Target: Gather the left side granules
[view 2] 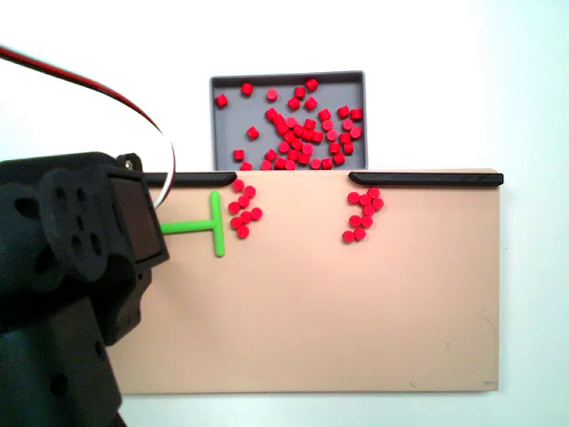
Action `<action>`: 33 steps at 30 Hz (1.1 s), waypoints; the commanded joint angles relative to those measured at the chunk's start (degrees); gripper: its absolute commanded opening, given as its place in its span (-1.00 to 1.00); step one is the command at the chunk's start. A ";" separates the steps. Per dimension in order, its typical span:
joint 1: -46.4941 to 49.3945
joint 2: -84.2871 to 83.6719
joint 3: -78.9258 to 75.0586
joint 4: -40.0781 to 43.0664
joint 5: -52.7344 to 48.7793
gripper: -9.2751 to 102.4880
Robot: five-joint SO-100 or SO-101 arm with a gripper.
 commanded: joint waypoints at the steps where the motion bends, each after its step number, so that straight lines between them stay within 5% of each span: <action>1: 0.97 -0.09 -1.67 0.09 -0.79 -0.84; 33: 4.66 -1.14 -1.67 0.09 -5.01 -0.84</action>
